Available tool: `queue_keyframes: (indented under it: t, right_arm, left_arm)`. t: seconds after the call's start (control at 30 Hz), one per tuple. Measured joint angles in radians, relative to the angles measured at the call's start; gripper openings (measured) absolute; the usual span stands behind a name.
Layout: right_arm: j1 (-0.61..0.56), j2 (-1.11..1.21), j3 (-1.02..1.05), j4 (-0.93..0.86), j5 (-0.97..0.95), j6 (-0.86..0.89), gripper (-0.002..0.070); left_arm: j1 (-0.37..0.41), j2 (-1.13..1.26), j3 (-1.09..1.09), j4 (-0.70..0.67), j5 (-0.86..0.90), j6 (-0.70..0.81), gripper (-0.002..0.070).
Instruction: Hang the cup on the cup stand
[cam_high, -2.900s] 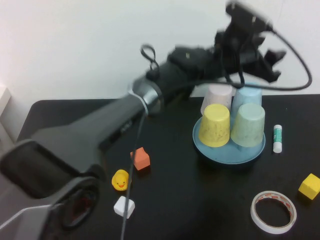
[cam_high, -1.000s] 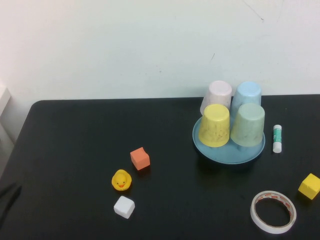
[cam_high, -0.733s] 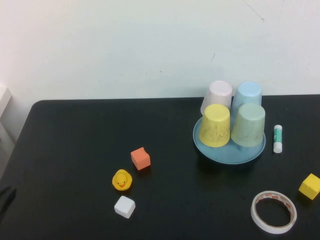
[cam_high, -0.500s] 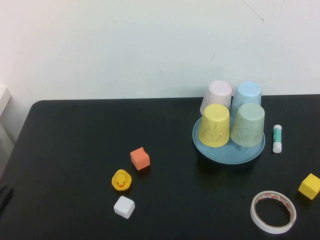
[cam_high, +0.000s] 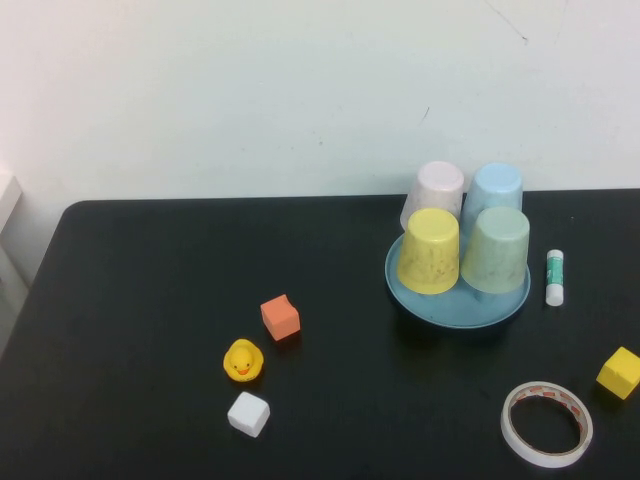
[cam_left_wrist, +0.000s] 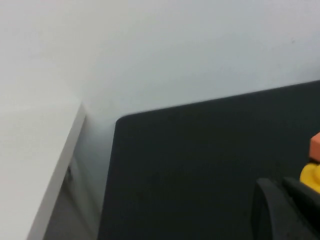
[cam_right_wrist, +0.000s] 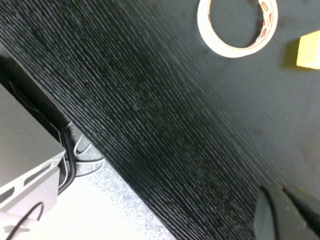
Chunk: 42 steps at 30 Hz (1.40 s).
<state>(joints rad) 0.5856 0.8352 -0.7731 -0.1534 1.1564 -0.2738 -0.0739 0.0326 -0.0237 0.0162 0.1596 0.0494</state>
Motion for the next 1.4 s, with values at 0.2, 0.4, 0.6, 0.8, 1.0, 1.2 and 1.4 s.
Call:
queue_keyframes:
  t: [0.2,0.4,0.6,0.8,1.0,1.2,1.4]
  right_arm:
    - [0.0,0.0,0.0,0.002,0.0,0.0,-0.0001]
    - [0.0,0.0,0.0,0.004,0.0,0.0,-0.0001]
    - [0.0,0.0,0.0,0.004,0.0,0.0,-0.0001]
    - [0.0,0.0,0.0,0.004,0.0,0.0,-0.0001]
    - [0.0,0.0,0.0,0.004,0.0,0.0,-0.0001]
    - [0.0,0.0,0.0,0.004,0.0,0.0,-0.0001]
    - [0.0,0.0,0.0,0.006,0.0,0.0,-0.0001]
  left_arm:
    - [0.06,-0.042,0.043,-0.006,0.141,-0.076,0.0]
    - [0.061,-0.044,0.041,-0.006,0.158,-0.08,0.0]
    - [0.061,-0.044,0.041,-0.008,0.159,-0.08,0.0]
    - [0.061,-0.044,0.041,-0.016,0.162,-0.049,0.0]
    - [0.061,-0.044,0.041,-0.016,0.162,-0.036,0.0]
    - [0.061,-0.044,0.04,-0.016,0.162,-0.036,0.0]
    - [0.061,-0.044,0.04,-0.016,0.162,-0.036,0.0]
